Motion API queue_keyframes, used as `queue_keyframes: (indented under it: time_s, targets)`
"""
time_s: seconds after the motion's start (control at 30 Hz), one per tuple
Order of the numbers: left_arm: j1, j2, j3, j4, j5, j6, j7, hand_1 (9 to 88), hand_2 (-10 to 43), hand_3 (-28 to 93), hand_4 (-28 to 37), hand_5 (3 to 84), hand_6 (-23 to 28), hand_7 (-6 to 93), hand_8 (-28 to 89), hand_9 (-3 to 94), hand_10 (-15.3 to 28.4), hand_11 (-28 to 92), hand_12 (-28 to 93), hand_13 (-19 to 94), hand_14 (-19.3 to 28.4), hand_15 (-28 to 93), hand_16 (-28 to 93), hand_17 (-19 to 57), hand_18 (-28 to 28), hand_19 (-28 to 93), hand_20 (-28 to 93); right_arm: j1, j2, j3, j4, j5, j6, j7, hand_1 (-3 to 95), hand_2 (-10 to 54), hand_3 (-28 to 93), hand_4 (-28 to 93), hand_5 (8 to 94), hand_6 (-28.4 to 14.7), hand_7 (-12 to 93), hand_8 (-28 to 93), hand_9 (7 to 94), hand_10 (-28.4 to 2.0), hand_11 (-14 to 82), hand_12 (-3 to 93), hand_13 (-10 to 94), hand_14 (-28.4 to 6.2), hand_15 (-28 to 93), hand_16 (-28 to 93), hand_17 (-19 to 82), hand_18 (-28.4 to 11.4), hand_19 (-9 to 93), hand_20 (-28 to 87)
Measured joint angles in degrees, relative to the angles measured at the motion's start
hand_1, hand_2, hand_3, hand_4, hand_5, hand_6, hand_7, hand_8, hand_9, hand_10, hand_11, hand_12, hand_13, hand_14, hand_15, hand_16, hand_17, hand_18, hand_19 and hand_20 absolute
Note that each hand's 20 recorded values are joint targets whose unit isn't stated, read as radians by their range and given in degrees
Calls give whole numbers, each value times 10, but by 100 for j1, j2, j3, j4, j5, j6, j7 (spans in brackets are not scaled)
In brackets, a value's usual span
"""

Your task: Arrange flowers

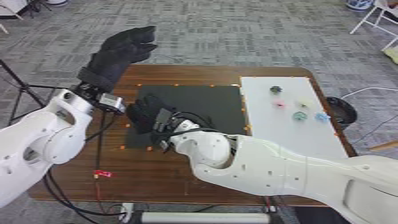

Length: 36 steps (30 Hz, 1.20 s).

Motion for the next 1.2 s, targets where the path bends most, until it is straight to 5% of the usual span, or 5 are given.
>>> queue_keyframes:
  time_s: [0.33,0.57,0.83,1.03,1.2]
  targets:
    - [-259,-98,165,12,73,-51,46,251,-25,685,-257,291,25,184,-82,221,107,187,199,181,130,276,63,-99,200,376,139,197,-386,-412,601,-135,331,313,549,-95,746,-283,747,31,426,-15,871,-29,163,510,740,-14,606,444,314,-187,794,530]
    - [-597,-283,528,182,74,-144,94,251,-25,685,-256,292,26,184,-81,221,106,186,199,181,131,276,64,-99,200,377,138,228,-563,-572,1049,-360,436,552,538,-95,757,-283,738,39,434,-14,872,-26,154,504,730,-18,607,449,308,-187,795,532]
    - [-530,-409,360,176,84,-247,96,251,-25,685,-256,292,26,182,-80,222,106,186,200,181,130,275,65,-99,200,377,138,237,-613,-677,1004,-363,546,776,488,-95,727,-283,663,36,431,-10,814,-42,142,487,645,-39,632,413,261,-185,766,528]
    - [-407,-410,261,155,84,-258,102,251,-25,684,-256,293,26,182,-81,222,106,185,200,181,131,276,64,-99,200,376,138,179,-665,-649,935,-414,499,840,391,-95,809,-283,566,21,308,-153,619,-82,312,256,511,-65,661,291,201,-188,735,515]
    - [-430,-456,305,167,88,-288,103,251,-24,684,-256,292,25,183,-80,222,106,185,200,181,132,277,64,-99,200,376,138,79,-719,-517,908,-424,181,870,375,-95,812,-283,532,8,292,-159,589,-85,293,230,491,-69,669,273,192,-188,735,515]
